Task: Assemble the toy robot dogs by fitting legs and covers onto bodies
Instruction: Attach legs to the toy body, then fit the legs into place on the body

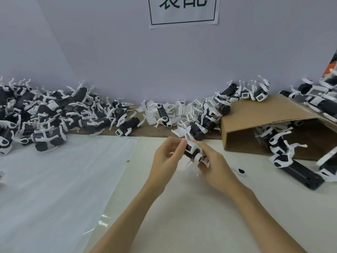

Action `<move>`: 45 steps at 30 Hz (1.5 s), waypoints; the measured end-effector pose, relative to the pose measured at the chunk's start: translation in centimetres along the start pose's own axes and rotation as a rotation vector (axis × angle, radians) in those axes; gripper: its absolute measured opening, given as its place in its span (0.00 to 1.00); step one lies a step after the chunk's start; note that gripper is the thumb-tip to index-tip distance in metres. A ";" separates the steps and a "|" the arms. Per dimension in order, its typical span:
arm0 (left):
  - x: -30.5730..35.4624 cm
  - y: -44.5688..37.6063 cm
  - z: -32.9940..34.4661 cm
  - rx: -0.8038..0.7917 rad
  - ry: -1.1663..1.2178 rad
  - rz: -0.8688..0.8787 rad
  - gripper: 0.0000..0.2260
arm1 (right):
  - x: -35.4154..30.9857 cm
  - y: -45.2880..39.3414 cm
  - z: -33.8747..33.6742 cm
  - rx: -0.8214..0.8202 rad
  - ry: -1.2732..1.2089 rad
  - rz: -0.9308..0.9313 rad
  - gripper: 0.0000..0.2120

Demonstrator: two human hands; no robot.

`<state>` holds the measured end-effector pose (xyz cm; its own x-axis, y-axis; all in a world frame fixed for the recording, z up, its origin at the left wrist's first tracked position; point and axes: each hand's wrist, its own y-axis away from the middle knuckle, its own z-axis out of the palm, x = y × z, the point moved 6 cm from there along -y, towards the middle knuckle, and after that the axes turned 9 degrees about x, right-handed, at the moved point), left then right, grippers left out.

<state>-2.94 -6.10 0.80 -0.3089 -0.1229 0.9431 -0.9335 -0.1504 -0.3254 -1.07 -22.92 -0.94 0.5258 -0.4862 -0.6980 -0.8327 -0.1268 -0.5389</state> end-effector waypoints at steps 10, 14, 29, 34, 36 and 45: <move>-1.6 -1.1 -1.6 0.085 0.075 -0.212 0.10 | -1.5 -0.1 0.7 0.003 -0.086 0.121 0.32; -2.5 -1.5 -2.5 0.088 0.105 -0.296 0.22 | -1.0 0.1 1.3 -0.134 -0.344 0.396 0.27; -3.7 -2.6 -5.8 0.280 0.715 -0.370 0.39 | -7.2 1.8 3.3 0.164 0.277 -0.428 0.33; -3.1 -3.6 -5.9 0.174 0.820 -0.308 0.36 | -3.5 -1.3 -1.1 0.295 -0.054 0.330 0.27; -3.6 -3.6 -6.6 0.265 0.820 -0.336 0.35 | -1.5 -3.4 -4.1 0.372 -0.570 0.624 0.33; -5.7 -3.2 -6.4 0.369 0.845 -0.561 0.27 | 4.6 -5.9 -6.6 0.333 -0.956 0.773 0.31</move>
<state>0.65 1.38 -3.10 -0.0114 0.7513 0.6598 -0.9123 -0.2779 0.3008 5.11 -30.09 2.17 -0.0444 0.4959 -0.8672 -0.9661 0.1998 0.1637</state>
